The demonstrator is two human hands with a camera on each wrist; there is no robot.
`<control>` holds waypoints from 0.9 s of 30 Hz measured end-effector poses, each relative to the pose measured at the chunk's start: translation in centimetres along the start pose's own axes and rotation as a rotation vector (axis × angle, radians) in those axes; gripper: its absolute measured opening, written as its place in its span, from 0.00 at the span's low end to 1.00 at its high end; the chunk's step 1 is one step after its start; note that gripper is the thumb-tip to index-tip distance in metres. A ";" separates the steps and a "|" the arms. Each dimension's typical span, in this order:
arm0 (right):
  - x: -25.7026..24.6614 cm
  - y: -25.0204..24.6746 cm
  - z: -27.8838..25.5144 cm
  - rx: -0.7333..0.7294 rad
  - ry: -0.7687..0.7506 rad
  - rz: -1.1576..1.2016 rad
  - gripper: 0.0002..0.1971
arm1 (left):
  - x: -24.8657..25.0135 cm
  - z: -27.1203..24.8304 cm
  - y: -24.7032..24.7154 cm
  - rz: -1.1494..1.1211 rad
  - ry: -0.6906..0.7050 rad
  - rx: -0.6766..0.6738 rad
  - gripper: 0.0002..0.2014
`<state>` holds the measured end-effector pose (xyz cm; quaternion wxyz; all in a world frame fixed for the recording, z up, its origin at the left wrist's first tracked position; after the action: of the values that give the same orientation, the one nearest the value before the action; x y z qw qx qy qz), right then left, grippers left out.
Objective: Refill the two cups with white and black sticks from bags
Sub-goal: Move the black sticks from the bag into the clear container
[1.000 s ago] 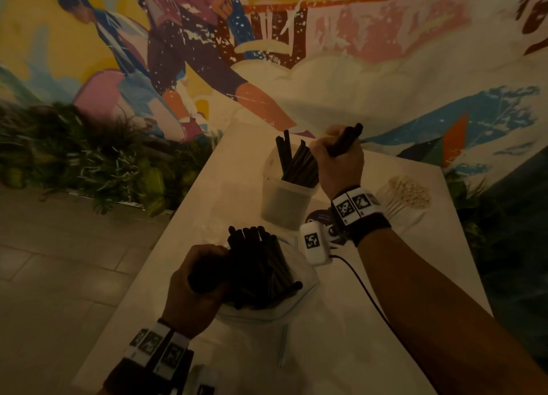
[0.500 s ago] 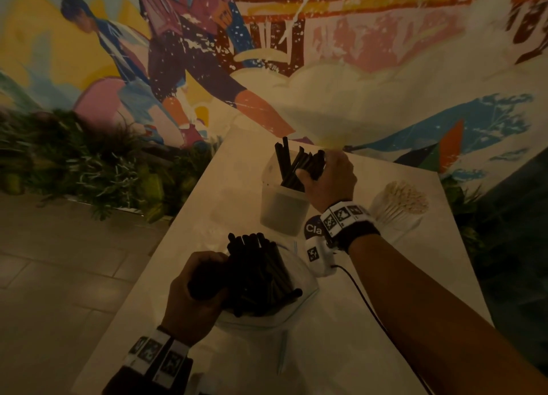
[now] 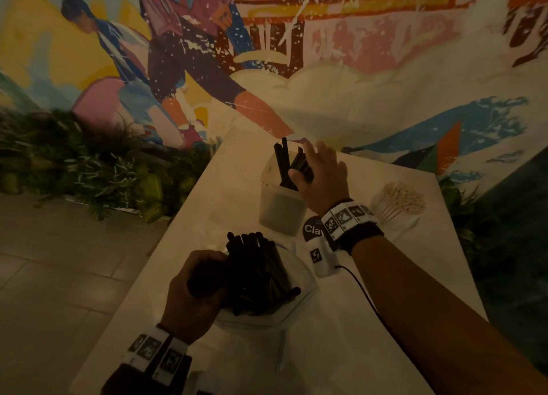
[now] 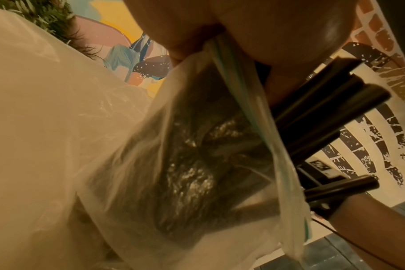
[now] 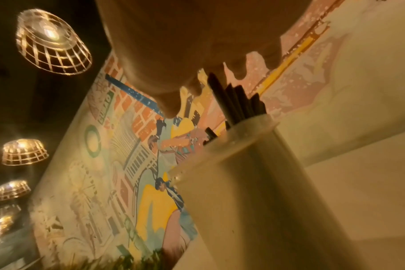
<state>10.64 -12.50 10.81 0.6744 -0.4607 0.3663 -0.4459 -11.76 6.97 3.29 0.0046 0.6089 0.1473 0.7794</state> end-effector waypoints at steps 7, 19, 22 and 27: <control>-1.2 -5.5 -7.0 -0.029 -0.011 0.697 0.30 | 0.1 0.0 -0.2 -0.009 -0.018 -0.003 0.22; -2.4 -1.7 -18.2 -0.679 -0.144 0.673 0.64 | 0.5 1.0 -0.3 0.150 -0.045 -0.197 0.49; -3.7 -1.4 -18.3 -0.579 -0.146 0.692 0.59 | 1.0 1.1 0.0 0.166 -0.089 -0.281 0.52; -6.0 -0.6 -17.8 -0.386 -0.131 0.779 0.40 | 1.7 0.6 1.3 0.060 -0.305 -0.383 0.52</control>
<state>-7.67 -12.26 6.43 0.7154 -0.4329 0.5459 -0.0516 -11.38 6.18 5.36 0.1193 0.7116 -0.0238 0.6919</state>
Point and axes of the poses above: each hand's wrist, its own z-axis towards the middle knuckle, its own y-axis out of the palm, x = y × z, the point moved 3 cm from there along z, towards the middle knuckle, and after that the axes turned 13 degrees about -z, right-handed, at the moved point
